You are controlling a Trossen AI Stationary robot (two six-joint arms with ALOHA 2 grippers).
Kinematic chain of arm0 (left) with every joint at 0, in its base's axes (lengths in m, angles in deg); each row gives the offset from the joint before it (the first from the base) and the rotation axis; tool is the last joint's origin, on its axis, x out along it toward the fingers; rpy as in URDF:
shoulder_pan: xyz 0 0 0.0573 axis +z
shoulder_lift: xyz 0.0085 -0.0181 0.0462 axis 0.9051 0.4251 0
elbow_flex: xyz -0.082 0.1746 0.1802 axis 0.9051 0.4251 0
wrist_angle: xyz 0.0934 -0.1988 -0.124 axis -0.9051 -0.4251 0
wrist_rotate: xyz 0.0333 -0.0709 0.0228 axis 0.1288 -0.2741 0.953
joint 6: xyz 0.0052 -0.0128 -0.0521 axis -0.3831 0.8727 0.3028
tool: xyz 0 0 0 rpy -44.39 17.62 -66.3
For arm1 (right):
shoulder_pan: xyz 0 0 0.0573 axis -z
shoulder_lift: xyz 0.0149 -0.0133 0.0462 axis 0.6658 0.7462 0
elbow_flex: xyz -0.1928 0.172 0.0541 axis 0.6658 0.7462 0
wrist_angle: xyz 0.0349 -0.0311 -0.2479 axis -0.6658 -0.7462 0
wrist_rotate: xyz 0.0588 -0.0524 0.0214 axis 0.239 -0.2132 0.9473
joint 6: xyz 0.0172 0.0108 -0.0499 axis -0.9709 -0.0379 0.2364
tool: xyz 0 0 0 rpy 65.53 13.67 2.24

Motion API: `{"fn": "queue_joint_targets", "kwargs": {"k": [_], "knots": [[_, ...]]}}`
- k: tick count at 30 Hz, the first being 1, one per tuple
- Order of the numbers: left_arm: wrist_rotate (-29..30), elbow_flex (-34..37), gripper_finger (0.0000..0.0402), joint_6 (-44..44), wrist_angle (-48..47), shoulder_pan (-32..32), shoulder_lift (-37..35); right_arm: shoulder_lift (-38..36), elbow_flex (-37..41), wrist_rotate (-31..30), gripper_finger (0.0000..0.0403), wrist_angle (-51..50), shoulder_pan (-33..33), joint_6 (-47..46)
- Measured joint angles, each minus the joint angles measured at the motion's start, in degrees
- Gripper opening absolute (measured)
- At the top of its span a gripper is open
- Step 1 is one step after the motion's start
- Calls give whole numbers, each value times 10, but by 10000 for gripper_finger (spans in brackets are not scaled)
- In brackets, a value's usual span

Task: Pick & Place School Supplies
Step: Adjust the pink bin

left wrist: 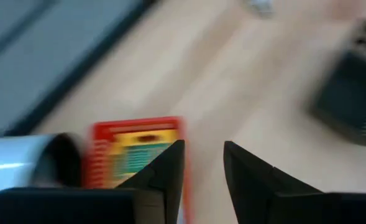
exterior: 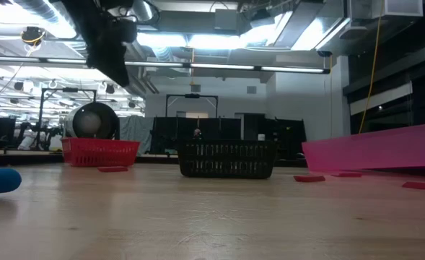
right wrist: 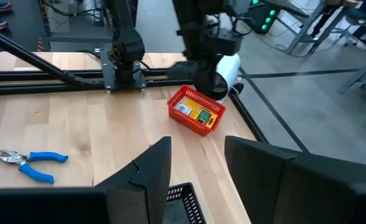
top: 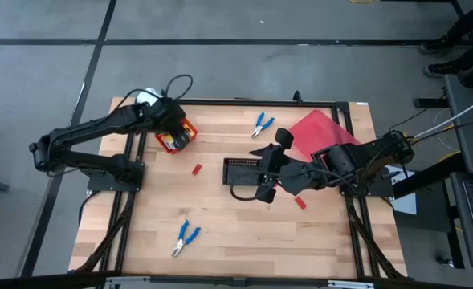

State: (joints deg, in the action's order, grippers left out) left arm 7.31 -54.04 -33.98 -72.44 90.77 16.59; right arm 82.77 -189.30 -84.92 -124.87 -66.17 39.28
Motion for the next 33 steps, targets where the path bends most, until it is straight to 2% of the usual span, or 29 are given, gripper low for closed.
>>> {"fn": "queue_joint_targets", "kwargs": {"k": [3, 7, 10, 15, 17, 19, 21, 23, 25, 28, 33], "knots": [[-82, 0, 99, 26, 21, -42, -7, 0, 0, 1, 154, -22, -7, -29], [-108, 19, 94, 71, 40, -117, -16, 0, 0, 25, 154, -100, -20, -86], [-170, 56, 95, 97, 56, -149, -16, 0, 0, 33, 154, -163, -32, -148], [-211, 122, 115, 196, 206, -207, -20, -2, 0, 72, 154, -240, -59, -253], [-199, 132, 125, 213, 285, -241, -19, -2, 0, 87, 154, -258, -68, -299], [-144, 135, 132, 222, 344, -271, -19, -2, 0, 84, 154, -279, -75, -353], [-74, 135, 134, 228, 380, -296, -19, -2, 0, 63, 154, -339, -75, -460], [-11, 135, 134, 229, 402, -315, -19, -3, 7, 68, 152, -406, -67, -598], [22, 135, 132, 229, 412, -327, -19, -20, 55, 101, 149, -381, -42, -640], [33, 135, 128, 231, 423, -338, -19, -38, 133, 158, 141, -391, -4, -700], [53, 136, 123, 238, 426, -355, -19, -58, 278, 175, 127, -372, 63, -735]]}}
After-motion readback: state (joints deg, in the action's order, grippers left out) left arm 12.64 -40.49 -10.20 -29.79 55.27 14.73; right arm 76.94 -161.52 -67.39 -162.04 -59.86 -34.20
